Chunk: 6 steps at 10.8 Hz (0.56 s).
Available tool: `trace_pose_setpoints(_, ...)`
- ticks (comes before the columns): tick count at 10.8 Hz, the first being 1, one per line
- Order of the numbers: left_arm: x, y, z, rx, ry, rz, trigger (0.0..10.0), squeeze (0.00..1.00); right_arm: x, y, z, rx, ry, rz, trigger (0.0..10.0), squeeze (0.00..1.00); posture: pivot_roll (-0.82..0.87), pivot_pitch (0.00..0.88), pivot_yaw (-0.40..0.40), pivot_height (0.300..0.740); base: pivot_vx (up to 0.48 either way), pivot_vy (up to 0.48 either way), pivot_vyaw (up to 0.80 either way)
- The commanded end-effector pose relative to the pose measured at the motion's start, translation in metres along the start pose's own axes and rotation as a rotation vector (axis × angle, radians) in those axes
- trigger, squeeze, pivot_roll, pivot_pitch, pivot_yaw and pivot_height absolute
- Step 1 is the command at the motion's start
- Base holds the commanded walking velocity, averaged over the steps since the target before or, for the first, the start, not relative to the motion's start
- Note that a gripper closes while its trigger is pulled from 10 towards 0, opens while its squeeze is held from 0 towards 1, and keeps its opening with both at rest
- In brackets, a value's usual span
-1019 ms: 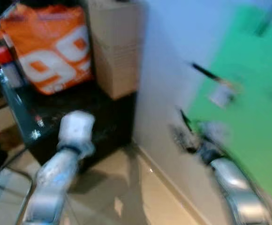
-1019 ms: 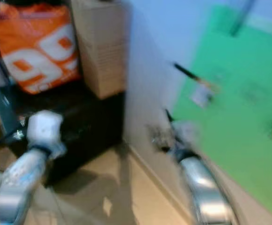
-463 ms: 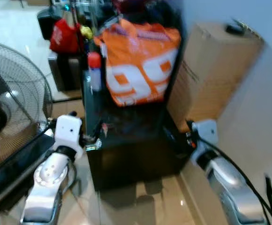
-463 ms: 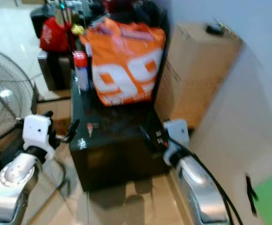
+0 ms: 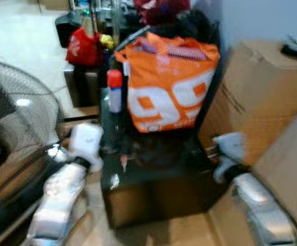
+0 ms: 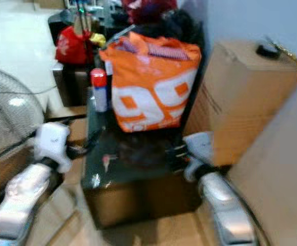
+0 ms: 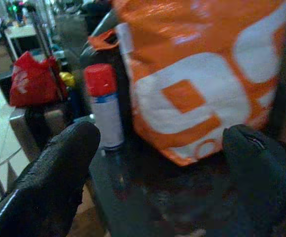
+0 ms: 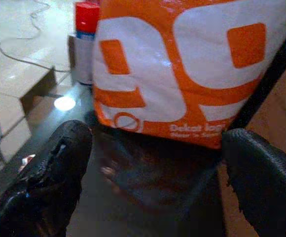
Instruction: Hang keys on a hook
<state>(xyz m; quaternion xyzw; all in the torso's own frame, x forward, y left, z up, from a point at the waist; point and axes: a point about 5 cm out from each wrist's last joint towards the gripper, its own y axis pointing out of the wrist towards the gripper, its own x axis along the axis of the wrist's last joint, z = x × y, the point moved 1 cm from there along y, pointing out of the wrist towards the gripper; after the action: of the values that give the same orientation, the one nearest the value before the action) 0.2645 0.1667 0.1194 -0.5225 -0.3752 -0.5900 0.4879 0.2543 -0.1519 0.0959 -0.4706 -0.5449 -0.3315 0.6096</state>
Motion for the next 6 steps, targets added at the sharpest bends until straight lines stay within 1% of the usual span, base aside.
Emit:
trace_pose_setpoints(1,0.005,0.005,-0.011,-0.04,-0.016,-0.02,10.0,0.0,-0.004,-0.003,-0.011,-0.004,-0.012,0.022,10.0,0.0,-0.08,0.0,-0.054,0.74,0.428,0.0,0.0)
trace_pose_setpoints(2,0.003,0.004,-0.013,-0.047,-0.015,-0.014,10.0,0.0,-0.004,-0.005,-0.008,0.069,-0.057,0.03,10.0,0.0,-0.09,0.0,-0.052,0.74,0.386,0.0,0.0)
trace_pose_setpoints(3,0.0,0.005,-0.015,-0.052,-0.007,0.001,10.0,0.0,-0.006,-0.007,-0.009,0.102,-0.092,0.045,10.0,0.07,-0.09,0.0,-0.052,0.74,0.0,0.0,0.8)
trace_pose_setpoints(4,-0.002,0.006,-0.016,-0.054,-0.002,0.012,10.0,0.0,-0.008,-0.007,-0.014,0.096,-0.129,0.061,10.0,0.09,-0.09,0.0,-0.054,0.74,0.0,0.0,0.8)
trace_pose_setpoints(5,-0.004,0.008,-0.017,-0.065,0.004,0.021,10.0,0.0,-0.01,-0.005,-0.023,0.045,-0.107,0.081,10.0,0.0,-0.1,0.005,-0.054,0.74,0.0,0.0,0.0)
trace_pose_setpoints(6,-0.005,0.008,-0.018,-0.073,0.009,0.024,10.0,0.0,-0.008,-0.006,-0.023,0.036,-0.099,0.065,10.0,0.0,-0.1,0.01,-0.053,0.74,0.0,0.0,0.0)
